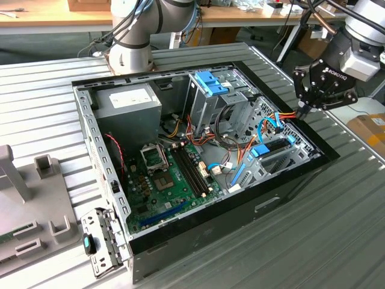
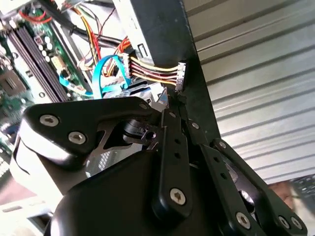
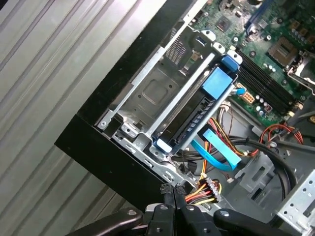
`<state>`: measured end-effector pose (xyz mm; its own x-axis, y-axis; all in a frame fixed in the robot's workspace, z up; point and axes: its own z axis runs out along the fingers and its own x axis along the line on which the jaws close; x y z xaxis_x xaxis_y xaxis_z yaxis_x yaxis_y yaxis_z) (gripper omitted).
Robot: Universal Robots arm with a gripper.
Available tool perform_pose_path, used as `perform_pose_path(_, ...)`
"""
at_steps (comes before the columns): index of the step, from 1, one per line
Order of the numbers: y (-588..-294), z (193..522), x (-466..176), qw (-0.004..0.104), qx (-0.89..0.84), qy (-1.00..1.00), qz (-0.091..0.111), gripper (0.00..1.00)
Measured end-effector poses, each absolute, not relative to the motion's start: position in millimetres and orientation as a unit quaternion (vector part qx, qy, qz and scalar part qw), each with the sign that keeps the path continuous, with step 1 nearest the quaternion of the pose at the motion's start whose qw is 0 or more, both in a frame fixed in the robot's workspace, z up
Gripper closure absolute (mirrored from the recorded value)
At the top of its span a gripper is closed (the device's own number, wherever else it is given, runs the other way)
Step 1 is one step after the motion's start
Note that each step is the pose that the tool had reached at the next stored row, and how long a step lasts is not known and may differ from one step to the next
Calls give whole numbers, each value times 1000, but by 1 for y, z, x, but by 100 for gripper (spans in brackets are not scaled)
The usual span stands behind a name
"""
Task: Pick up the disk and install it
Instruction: 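Insert the first disk wire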
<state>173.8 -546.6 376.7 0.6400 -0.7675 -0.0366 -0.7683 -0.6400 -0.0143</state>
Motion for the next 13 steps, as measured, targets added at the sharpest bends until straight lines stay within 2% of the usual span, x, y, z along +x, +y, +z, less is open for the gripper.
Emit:
perform_pose_path(5,-547,377,174,14,-911,411,14,85)
perform_pose_path(6,-547,377,174,14,-911,411,14,73)
perform_pose_path(8,-547,377,174,14,-911,411,14,73)
perform_pose_path(10,-547,377,174,14,-911,411,14,60)
perform_pose_path(13,-547,375,174,14,-916,401,14,60)
